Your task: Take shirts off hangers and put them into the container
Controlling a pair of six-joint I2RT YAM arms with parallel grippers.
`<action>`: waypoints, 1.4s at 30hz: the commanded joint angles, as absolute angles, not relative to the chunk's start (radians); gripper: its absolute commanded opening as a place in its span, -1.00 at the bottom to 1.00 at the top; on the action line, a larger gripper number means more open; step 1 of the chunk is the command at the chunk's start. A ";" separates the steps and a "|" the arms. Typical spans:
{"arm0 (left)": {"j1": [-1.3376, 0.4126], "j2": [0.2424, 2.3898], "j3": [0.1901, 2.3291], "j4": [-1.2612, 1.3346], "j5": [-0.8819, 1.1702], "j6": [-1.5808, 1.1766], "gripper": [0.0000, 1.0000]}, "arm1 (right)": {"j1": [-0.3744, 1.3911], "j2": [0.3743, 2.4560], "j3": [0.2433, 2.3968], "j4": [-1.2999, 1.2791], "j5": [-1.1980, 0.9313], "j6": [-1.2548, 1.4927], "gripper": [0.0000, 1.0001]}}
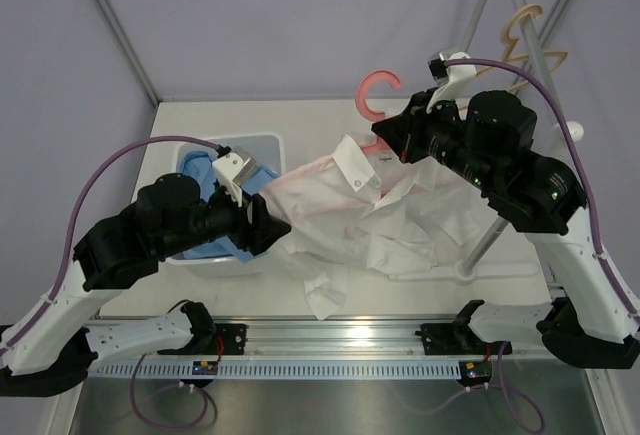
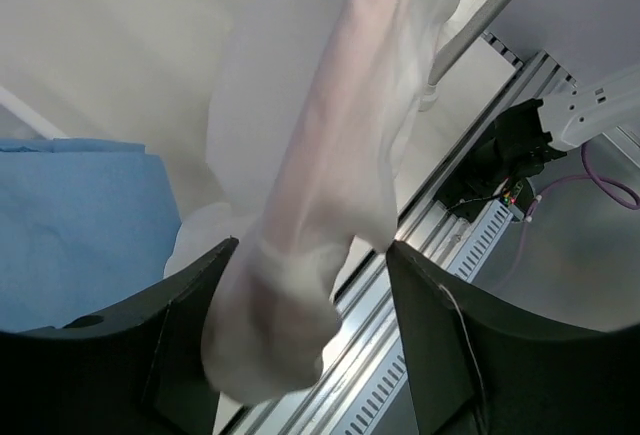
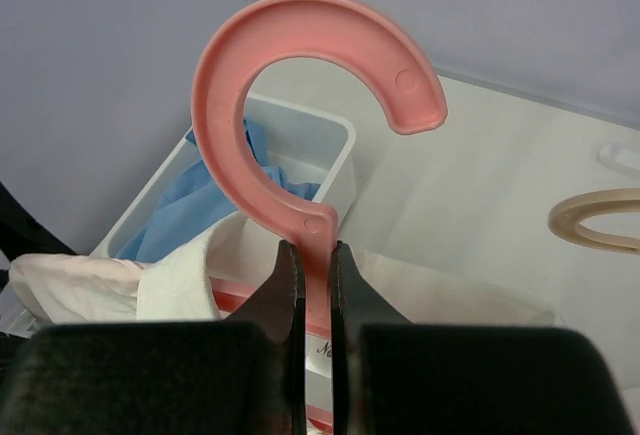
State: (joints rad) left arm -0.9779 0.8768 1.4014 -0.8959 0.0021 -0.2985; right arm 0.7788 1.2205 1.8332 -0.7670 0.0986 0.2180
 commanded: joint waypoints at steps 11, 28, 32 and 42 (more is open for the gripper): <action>-0.982 0.732 1.322 -0.913 -0.190 -0.362 -1.00 | 0.781 1.097 1.850 -0.839 0.425 0.178 -1.00; -0.982 0.493 1.359 -1.023 -0.811 -0.445 -1.00 | 0.781 0.868 1.520 -0.678 0.952 0.328 -1.00; -0.982 0.451 1.382 -1.078 -0.857 -0.459 -1.00 | 0.781 0.890 1.490 -0.594 1.011 0.279 -1.00; -0.982 0.463 1.381 -1.155 -0.754 -0.443 -1.00 | 0.779 0.931 1.449 -0.336 1.077 0.084 -1.00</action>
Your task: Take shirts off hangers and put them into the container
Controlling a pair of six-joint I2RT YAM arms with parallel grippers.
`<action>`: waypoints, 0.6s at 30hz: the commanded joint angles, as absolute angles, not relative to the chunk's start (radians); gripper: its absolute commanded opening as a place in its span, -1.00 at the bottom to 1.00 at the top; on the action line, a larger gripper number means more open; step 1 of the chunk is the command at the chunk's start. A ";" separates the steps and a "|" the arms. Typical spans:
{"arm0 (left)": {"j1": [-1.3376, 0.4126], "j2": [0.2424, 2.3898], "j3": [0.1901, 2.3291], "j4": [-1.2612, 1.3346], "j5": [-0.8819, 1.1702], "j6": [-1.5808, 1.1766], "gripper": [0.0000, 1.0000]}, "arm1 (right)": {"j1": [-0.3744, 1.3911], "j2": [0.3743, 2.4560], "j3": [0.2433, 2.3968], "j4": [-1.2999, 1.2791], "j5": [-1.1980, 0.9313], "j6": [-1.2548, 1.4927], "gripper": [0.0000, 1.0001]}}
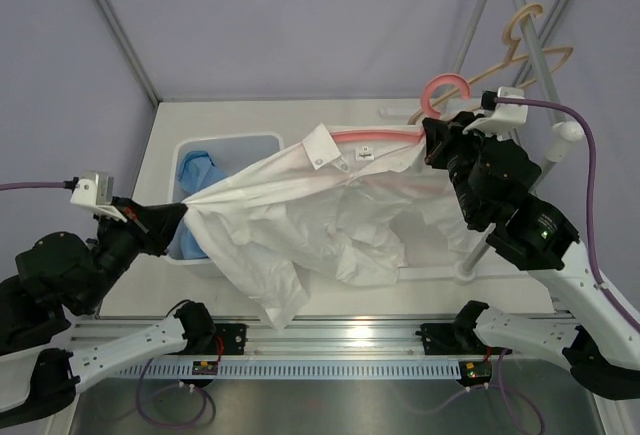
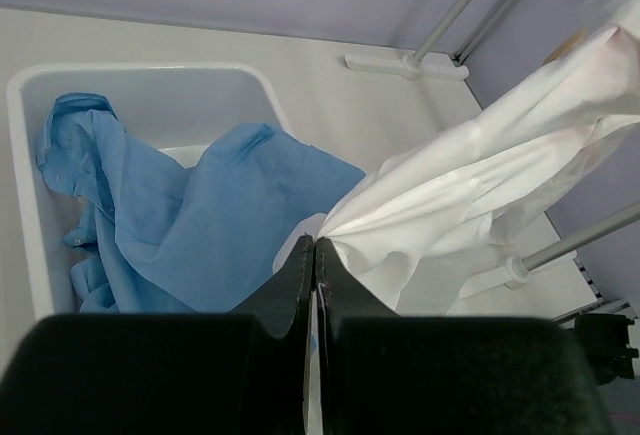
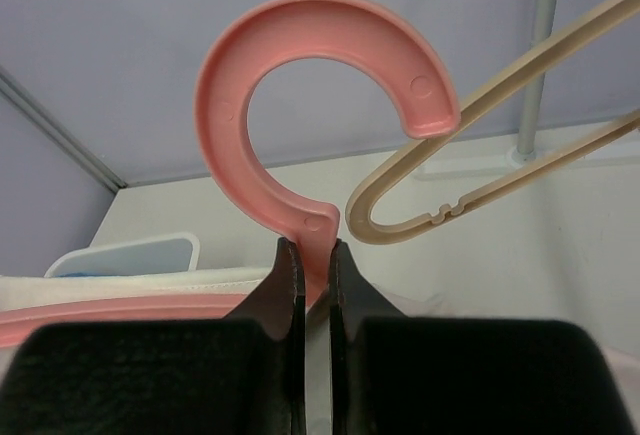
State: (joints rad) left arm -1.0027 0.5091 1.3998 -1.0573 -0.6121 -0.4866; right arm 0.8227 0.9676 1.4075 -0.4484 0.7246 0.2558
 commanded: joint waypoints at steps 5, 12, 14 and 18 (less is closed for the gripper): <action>-0.982 0.420 1.194 -0.873 -0.381 -0.307 -0.84 | 0.779 0.994 1.626 -0.483 0.875 0.155 -1.00; -0.982 0.630 1.391 -0.799 -0.177 -0.103 0.17 | 0.779 1.028 1.663 -0.571 0.493 0.092 -1.00; -0.982 0.728 1.485 -0.808 -0.150 -0.054 0.23 | 0.779 1.016 1.657 -0.595 0.416 0.084 -1.00; -0.983 0.849 1.580 -0.793 -0.178 -0.008 0.26 | 0.779 0.980 1.623 -0.626 0.336 0.069 -1.00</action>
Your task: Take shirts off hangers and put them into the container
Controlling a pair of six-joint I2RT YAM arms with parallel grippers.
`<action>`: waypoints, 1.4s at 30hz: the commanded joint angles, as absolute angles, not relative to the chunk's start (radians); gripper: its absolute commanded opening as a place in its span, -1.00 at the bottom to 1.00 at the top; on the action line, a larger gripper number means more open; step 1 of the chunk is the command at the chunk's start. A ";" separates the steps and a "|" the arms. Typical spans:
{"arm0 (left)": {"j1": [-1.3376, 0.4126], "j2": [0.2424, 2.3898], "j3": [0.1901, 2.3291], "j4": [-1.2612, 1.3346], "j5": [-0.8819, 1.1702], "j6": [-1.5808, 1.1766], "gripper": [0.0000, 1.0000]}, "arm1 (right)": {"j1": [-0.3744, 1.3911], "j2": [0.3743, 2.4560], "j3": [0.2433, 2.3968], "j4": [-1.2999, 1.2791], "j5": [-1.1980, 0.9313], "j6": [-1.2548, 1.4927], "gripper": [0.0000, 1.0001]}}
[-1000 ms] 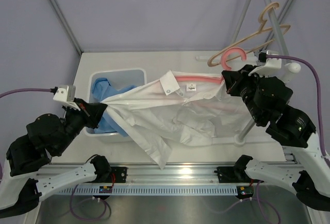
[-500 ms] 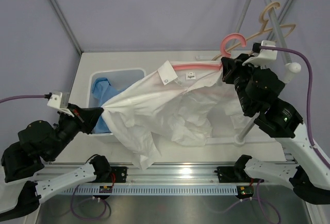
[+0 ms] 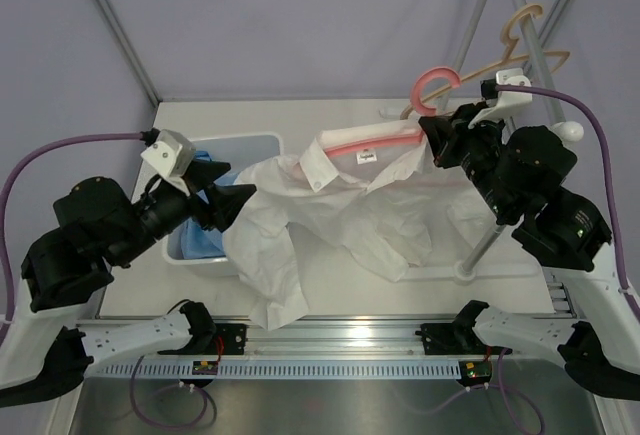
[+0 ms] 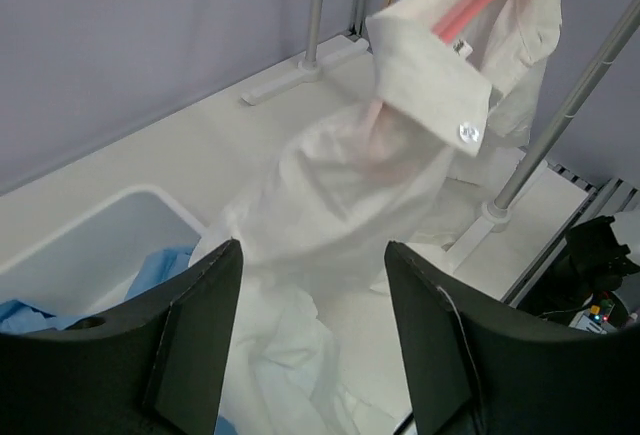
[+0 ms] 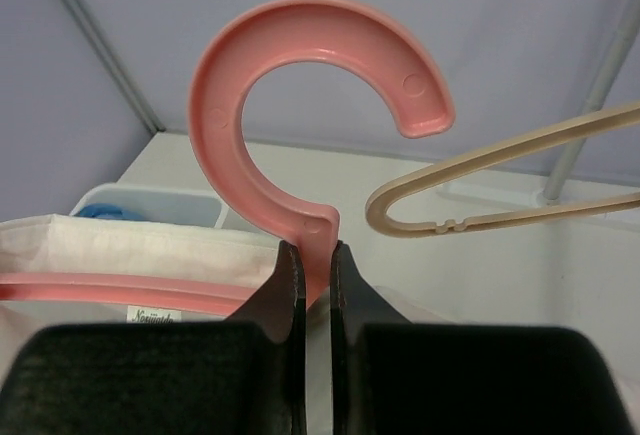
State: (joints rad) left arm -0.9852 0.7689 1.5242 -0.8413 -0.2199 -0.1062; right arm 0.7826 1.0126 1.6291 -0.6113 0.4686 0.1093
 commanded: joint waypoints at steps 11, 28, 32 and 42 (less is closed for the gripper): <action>-0.982 0.992 1.514 -0.758 -0.072 0.020 0.35 | 0.779 0.931 1.700 -0.712 0.285 0.054 -1.00; -0.982 0.871 1.459 -0.804 0.063 0.008 0.49 | 0.779 0.976 1.715 -0.684 0.328 0.023 -1.00; -0.982 0.864 1.465 -0.807 0.077 0.023 0.60 | 0.779 0.974 1.718 -0.684 0.319 0.025 -1.00; -0.982 0.954 1.367 -0.726 0.146 0.005 0.48 | 0.779 0.991 1.779 -0.706 0.290 0.038 -1.00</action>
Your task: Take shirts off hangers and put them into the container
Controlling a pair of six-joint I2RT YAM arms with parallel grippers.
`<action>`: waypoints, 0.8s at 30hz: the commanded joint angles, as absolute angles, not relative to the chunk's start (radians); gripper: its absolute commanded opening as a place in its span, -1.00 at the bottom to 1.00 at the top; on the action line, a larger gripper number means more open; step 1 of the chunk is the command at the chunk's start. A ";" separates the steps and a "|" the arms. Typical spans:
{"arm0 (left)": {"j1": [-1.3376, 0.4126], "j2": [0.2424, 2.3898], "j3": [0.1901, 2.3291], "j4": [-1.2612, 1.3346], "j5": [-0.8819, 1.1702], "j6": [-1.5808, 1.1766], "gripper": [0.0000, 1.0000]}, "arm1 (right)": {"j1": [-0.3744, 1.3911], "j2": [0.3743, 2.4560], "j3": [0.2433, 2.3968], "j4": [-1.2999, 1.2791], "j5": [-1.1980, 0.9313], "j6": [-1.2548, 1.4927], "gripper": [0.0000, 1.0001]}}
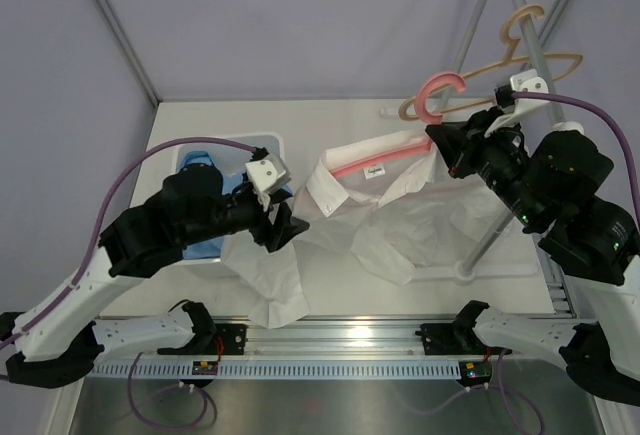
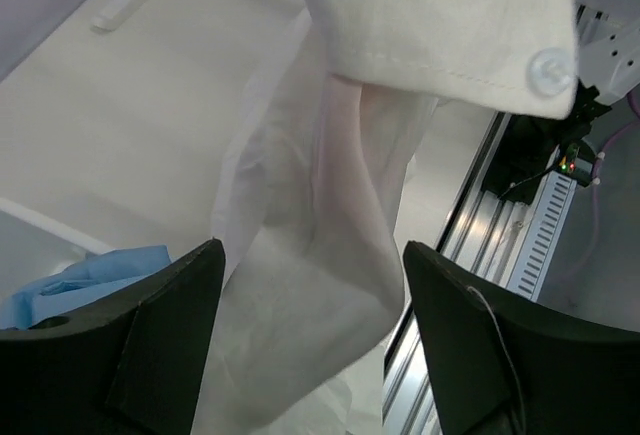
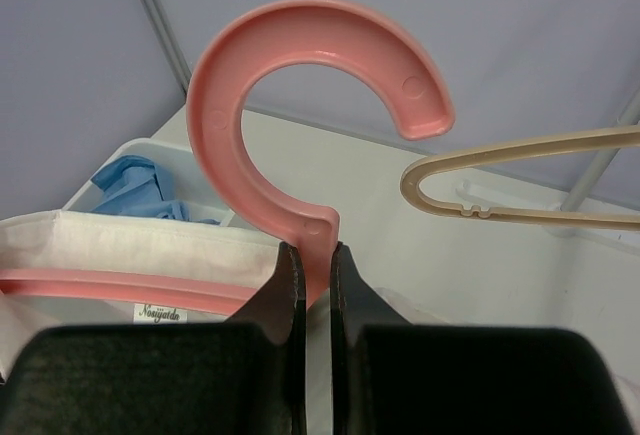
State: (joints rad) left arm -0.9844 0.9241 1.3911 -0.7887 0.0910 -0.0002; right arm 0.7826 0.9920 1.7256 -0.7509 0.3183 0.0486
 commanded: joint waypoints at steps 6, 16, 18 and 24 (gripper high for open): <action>-0.982 0.962 1.420 -0.796 -0.187 -0.069 -1.00 | 0.779 0.977 1.770 -0.690 0.428 0.104 -1.00; -0.982 0.675 1.319 -0.724 -0.509 -0.195 -1.00 | 0.779 0.847 1.556 -0.572 0.831 0.388 -1.00; -0.982 0.643 1.296 -0.706 -0.518 -0.209 -1.00 | 0.779 0.831 1.528 -0.569 0.853 0.429 -1.00; -0.982 0.500 1.224 -0.623 -0.580 -0.204 -1.00 | 0.779 0.787 1.425 -0.520 0.882 0.469 -1.00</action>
